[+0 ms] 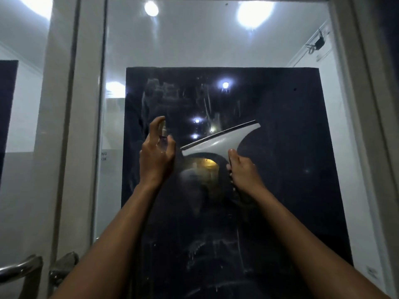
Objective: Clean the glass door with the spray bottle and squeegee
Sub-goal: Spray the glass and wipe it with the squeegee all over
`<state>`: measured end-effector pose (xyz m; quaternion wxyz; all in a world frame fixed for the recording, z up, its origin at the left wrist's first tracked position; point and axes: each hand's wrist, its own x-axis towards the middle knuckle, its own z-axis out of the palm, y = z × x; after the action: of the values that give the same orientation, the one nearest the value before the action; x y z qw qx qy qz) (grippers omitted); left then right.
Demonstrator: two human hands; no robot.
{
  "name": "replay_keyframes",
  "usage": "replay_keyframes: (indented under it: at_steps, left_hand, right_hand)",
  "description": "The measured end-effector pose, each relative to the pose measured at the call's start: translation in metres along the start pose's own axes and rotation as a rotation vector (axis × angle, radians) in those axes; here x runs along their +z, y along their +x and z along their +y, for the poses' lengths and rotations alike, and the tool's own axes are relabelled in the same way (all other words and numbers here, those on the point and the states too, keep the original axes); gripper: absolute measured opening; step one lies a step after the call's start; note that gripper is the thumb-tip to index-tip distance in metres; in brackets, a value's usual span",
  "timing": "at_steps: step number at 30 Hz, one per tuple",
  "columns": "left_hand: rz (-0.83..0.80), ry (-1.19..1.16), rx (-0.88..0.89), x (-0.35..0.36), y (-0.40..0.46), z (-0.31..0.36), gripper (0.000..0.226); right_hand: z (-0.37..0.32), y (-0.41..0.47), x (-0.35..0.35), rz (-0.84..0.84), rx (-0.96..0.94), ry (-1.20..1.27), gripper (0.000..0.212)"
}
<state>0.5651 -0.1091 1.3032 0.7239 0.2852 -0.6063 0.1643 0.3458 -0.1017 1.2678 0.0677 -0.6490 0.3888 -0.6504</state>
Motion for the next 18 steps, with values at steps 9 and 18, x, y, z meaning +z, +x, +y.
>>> replay_keyframes:
  at_steps: [9, 18]
  left_hand:
    - [0.102, 0.107, 0.069, -0.019, 0.055, -0.019, 0.042]
    - [0.127, 0.092, 0.1, -0.048, 0.075, -0.025, 0.041]
  right_hand:
    - [-0.005, 0.023, 0.015, -0.002, -0.03, 0.029, 0.062]
    - [-0.021, 0.027, 0.042, -0.014, -0.058, 0.035, 0.059]
